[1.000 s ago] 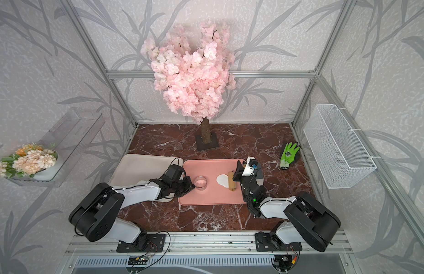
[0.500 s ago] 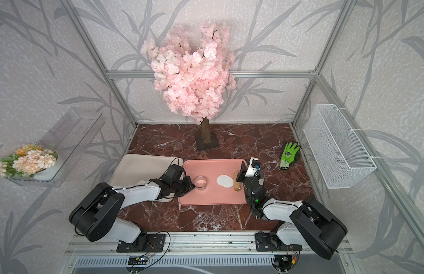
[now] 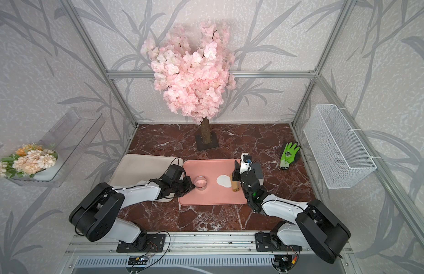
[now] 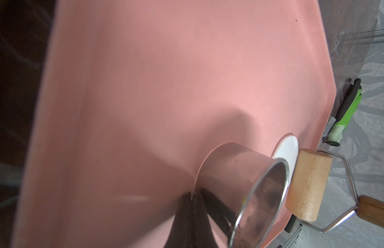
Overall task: Roll out the dumpling wrappers from the dough
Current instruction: Flatten out the dough on the work surface.
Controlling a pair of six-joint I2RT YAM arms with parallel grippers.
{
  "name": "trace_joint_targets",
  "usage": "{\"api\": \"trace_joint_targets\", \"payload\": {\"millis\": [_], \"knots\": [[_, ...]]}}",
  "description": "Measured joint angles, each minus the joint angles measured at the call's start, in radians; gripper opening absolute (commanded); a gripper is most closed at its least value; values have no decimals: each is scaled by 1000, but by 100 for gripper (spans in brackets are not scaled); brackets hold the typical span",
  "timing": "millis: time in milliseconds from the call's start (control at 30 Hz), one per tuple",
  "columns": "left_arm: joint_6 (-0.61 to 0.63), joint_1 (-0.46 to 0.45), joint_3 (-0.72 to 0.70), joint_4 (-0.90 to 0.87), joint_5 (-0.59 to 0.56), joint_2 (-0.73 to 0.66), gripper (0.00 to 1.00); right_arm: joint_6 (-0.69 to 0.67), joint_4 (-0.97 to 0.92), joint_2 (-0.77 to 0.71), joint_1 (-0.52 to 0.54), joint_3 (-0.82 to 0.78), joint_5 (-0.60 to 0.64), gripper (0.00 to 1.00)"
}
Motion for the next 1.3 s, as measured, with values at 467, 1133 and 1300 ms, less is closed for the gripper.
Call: {"api": "trace_joint_targets", "payload": {"millis": [467,1133,1300], "knots": [[0,0,-1,2,1,1,0,89,416,217,16,-59,23,0],[0,4,-1,5,3,3,0,268,603,381,100,-62,64,0],[0,5,-1,5,3,3,0,285,589,385,103,-51,76,0]]}}
